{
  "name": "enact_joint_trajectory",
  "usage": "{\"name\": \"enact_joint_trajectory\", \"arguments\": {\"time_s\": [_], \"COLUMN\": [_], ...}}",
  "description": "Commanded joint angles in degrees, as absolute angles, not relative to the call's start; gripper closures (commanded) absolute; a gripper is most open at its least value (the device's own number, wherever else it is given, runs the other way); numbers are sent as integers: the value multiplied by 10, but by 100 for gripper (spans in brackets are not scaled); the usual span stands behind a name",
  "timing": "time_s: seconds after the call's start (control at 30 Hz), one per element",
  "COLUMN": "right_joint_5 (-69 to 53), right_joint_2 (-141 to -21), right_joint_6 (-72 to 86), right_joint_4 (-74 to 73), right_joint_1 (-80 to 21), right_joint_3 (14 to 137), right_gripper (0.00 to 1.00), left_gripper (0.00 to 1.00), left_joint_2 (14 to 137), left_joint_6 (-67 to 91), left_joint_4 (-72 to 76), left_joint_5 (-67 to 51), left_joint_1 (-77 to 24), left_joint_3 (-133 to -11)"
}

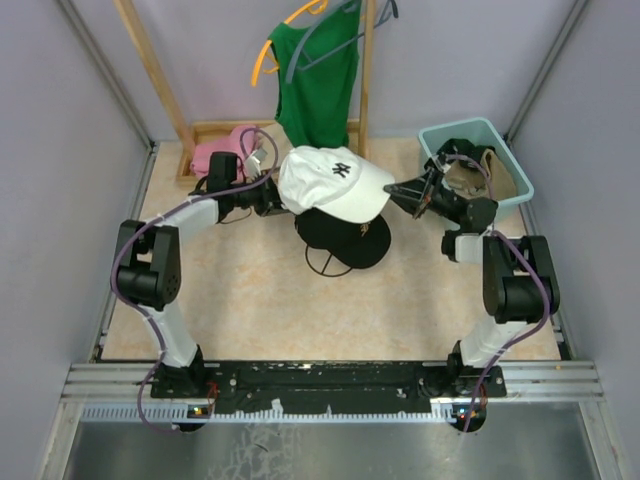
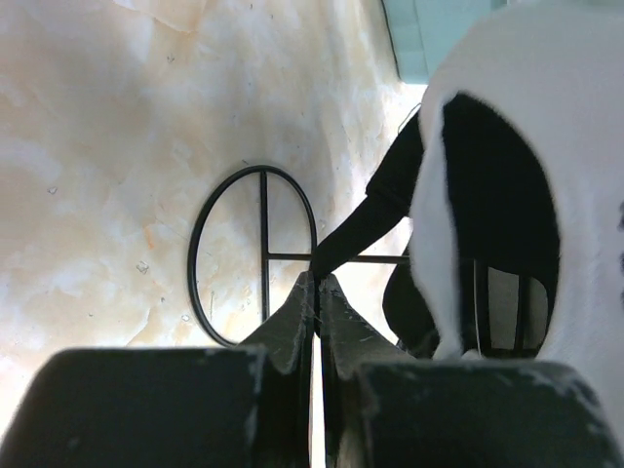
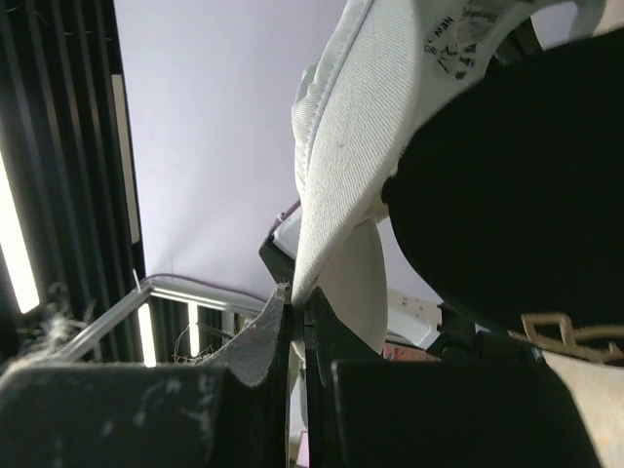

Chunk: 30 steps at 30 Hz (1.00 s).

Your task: Stack the hats

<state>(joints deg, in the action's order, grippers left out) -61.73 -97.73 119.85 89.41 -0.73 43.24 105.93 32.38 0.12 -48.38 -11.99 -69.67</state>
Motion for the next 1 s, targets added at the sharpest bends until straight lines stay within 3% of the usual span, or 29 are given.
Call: {"name": "enact_joint_trajectory", "arguments": {"time_s": [0.0, 0.37, 0.97], "right_joint_5": [-621, -609, -717], "right_joint_2": [-922, -908, -942], "right_joint_6": [1353, 1301, 1169], "right_joint_4": [989, 988, 891], "right_joint_1": [-11, 2, 82], "right_joint_3": [385, 262, 274], "right_gripper": [100, 100, 100], "left_gripper": [97, 97, 98], "left_joint_2": [1075, 1074, 1068], "left_joint_6": [328, 336, 341], "left_joint_4": [30, 57, 77], "left_joint_5": [-485, -489, -484], "left_joint_1": [-113, -112, -108], "left_joint_3": [-685, -646, -604]}}
